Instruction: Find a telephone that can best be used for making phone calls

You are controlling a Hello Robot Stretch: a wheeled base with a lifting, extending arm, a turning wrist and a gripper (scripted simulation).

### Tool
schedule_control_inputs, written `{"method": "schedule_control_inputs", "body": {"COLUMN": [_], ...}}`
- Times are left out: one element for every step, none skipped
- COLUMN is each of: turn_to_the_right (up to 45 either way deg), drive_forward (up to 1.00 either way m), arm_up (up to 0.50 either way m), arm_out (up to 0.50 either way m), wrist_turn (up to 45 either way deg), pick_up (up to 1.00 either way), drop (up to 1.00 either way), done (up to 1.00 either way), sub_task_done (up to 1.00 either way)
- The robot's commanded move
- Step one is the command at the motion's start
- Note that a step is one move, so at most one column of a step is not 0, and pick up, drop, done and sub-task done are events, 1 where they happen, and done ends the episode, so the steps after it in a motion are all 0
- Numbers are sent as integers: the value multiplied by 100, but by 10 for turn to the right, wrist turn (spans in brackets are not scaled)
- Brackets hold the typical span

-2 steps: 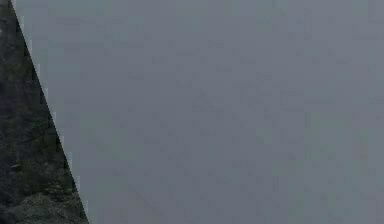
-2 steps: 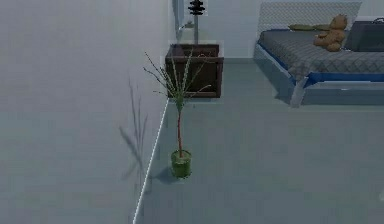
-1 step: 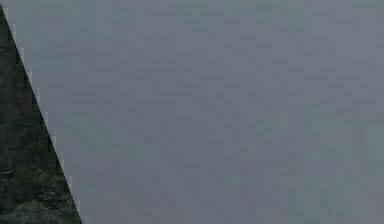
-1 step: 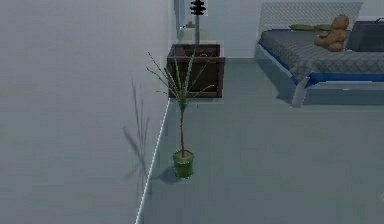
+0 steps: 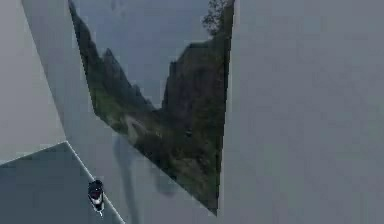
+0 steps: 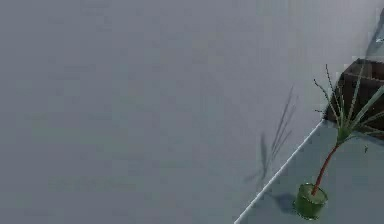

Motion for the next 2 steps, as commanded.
{"method": "schedule_control_inputs", "body": {"turn_to_the_right": [-450, -450], "drive_forward": [0, 0], "arm_up": [0, 0], "arm_out": [0, 0], "wrist_turn": [0, 0], "pick_up": [0, 0], "drop": [0, 0], "done": [0, 0], "sub_task_done": [0, 0]}}
